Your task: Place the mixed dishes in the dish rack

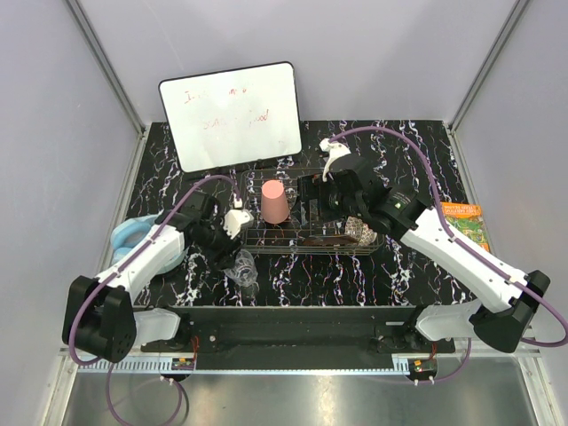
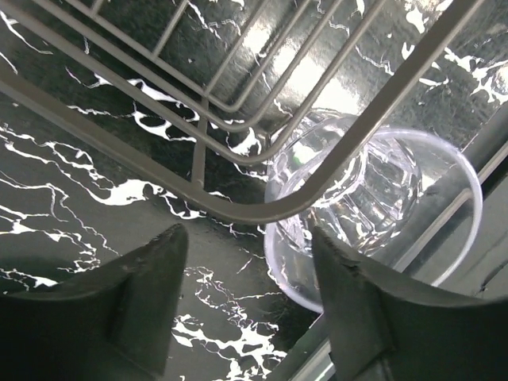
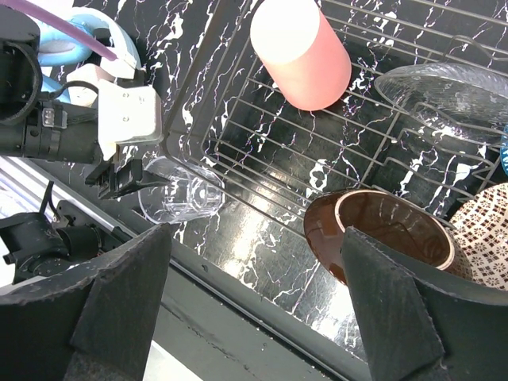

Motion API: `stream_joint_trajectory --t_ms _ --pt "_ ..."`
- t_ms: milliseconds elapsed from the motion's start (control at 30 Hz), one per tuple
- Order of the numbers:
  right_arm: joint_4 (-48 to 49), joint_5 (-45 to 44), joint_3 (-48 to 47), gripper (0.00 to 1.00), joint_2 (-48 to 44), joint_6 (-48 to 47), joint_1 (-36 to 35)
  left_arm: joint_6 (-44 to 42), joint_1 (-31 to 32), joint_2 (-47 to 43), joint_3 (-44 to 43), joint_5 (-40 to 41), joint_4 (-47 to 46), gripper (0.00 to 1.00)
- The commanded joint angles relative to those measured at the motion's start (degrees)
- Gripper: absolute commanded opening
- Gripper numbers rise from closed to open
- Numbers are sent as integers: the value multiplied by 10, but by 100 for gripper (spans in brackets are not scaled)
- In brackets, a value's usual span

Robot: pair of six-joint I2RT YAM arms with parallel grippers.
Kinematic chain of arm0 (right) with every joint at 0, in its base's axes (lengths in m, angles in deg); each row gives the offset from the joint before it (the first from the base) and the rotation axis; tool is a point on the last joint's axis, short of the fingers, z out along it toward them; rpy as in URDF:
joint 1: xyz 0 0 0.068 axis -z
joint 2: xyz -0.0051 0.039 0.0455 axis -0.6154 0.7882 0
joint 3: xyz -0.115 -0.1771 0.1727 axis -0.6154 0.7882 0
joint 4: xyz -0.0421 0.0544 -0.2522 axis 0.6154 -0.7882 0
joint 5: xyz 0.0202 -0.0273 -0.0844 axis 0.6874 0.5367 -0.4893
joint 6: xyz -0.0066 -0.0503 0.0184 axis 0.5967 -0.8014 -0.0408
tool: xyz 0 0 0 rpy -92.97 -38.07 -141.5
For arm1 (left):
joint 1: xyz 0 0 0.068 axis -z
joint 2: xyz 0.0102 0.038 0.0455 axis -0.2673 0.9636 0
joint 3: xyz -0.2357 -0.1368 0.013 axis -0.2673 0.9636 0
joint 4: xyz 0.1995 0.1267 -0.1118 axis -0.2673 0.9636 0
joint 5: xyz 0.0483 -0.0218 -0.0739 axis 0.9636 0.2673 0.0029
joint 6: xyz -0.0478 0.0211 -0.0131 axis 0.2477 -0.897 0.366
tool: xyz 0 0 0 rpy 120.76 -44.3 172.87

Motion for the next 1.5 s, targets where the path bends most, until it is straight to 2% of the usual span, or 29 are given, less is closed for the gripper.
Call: stream_joint_trajectory --t_ms 0,67,100,267,300,533,733,867,933,1000,1033,1067,1100,1133,1167,1233,1367,1467 --pt "25 -7 -2 92 -4 4 -4 -22 2 -17 8 10 -8 55" --pt "26 -6 -1 91 -1 4 -4 -29 2 -16 8 6 0 47" --pt "26 -8 -1 91 -1 4 -4 -33 2 -16 8 4 4 38" --pt "26 -13 6 91 -1 6 -3 -49 2 -15 7 -7 26 12" --pt "26 -14 8 91 -3 8 -4 -51 2 -19 6 -8 30 1" --pt "23 -13 3 91 -2 7 -4 -49 3 -55 -42 -33 102 0" --pt "27 16 -14 100 0 8 -4 -35 -1 -109 -197 -81 220 0" --pt "71 63 0 100 -14 45 -3 9 -19 -112 -323 -170 261 0" --pt "150 105 42 100 -44 94 -3 31 -51 -112 -350 -247 257 0" --pt "278 130 91 100 -74 164 -3 52 -78 -109 -351 -310 232 0" --pt "332 146 159 100 -111 193 -2 67 -109 -106 -342 -383 223 0" --pt "463 153 199 100 -130 220 -2 81 -125 -100 -332 -425 196 0" --pt "531 162 240 100 -148 270 -2 101 -141 -96 -320 -467 174 0" --pt "595 174 317 100 -175 292 -3 154 -167 -94 -284 -558 146 0" --pt "689 180 343 100 -182 312 -2 188 -173 -92 -265 -598 76 0" --pt "734 193 380 100 -186 349 -1 217 -173 -88 -245 -648 39 0" --pt "889 219 418 100 -159 406 -3 244 -175 -35 -238 -731 45 0" --pt "919 245 411 100 -117 425 -2 230 -173 1 -256 -732 76 0"
